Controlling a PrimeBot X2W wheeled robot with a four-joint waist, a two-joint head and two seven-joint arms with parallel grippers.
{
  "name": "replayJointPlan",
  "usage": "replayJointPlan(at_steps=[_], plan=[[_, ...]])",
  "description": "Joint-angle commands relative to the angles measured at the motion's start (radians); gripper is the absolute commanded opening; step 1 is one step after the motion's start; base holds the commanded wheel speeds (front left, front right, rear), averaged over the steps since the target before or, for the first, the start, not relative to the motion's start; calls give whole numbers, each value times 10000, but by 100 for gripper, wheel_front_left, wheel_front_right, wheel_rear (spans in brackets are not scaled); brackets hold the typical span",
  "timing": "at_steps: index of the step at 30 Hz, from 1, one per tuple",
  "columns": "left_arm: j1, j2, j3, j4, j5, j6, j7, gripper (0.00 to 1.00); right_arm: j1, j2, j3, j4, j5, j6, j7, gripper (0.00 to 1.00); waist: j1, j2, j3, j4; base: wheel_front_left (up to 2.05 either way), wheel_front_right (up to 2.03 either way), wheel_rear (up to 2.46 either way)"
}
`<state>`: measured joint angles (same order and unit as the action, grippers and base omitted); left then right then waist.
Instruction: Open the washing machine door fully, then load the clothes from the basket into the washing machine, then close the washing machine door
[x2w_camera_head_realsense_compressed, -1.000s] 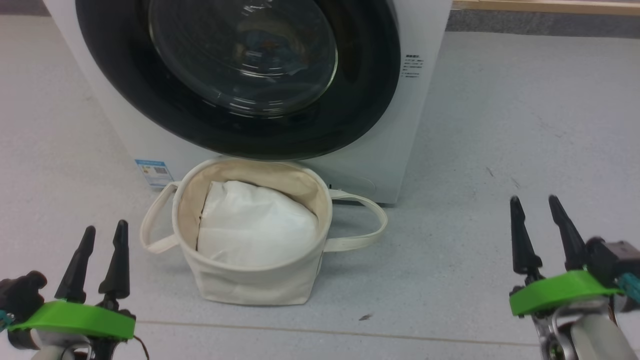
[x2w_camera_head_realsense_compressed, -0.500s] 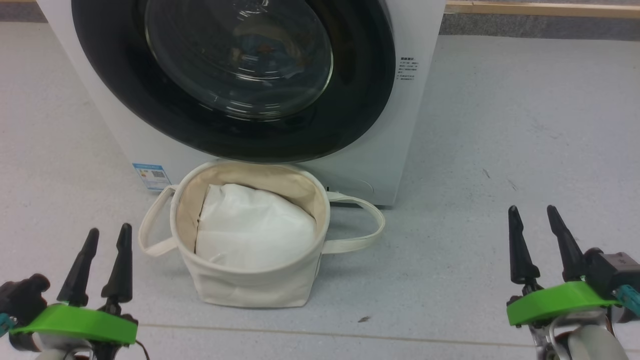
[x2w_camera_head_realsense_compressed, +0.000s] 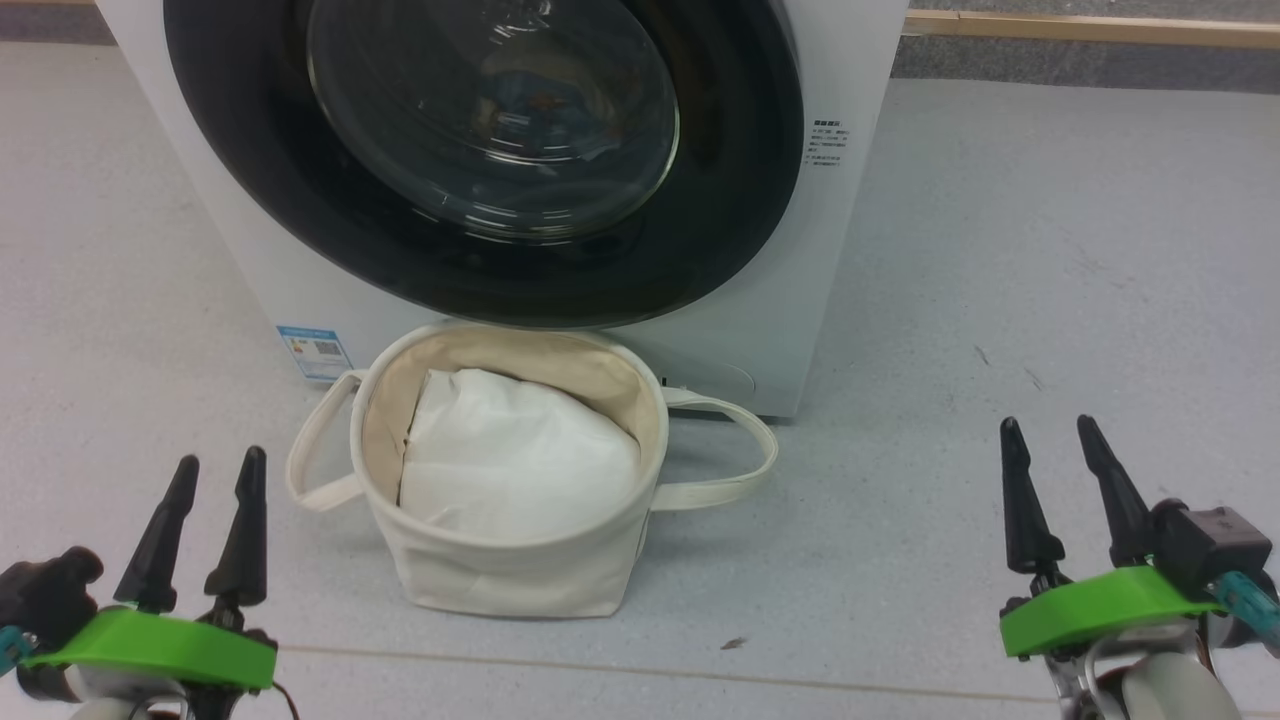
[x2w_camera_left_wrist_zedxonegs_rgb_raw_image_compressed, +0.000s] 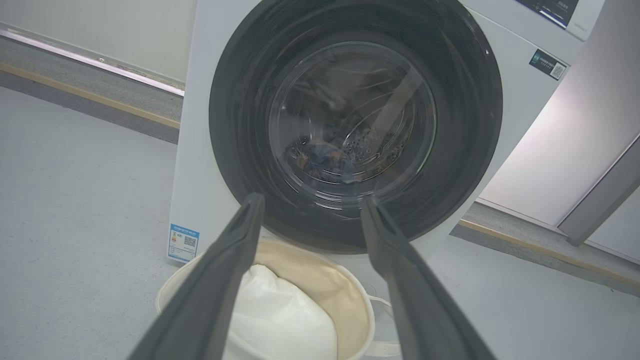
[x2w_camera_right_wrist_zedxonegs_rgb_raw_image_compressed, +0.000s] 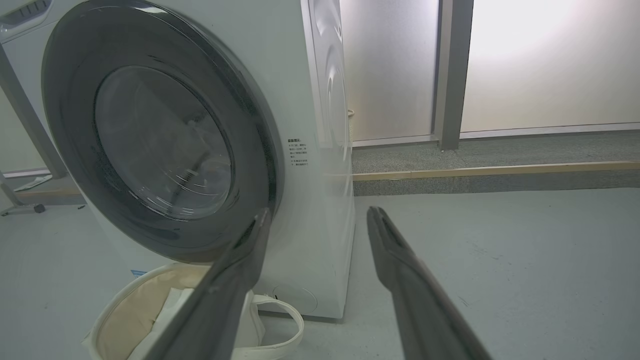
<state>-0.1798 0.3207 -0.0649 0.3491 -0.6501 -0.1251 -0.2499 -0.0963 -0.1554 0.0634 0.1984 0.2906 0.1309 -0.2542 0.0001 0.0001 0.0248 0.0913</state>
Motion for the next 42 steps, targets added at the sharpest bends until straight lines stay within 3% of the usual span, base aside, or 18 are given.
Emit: replayJointPlan(at_steps=[1, 42], plan=[[-206, 326, 381, -366, 81, -56, -118, 100, -221, -10, 243, -258, -79, -2, -76, 100, -1, -1, -17, -8, 0, 0, 0], [-413, 414, 220, -208, -79, -56, -118, 100, -385, 101, 293, -93, -150, -2, -76, 100, -1, -1, 80, -14, 0, 0, 0]])
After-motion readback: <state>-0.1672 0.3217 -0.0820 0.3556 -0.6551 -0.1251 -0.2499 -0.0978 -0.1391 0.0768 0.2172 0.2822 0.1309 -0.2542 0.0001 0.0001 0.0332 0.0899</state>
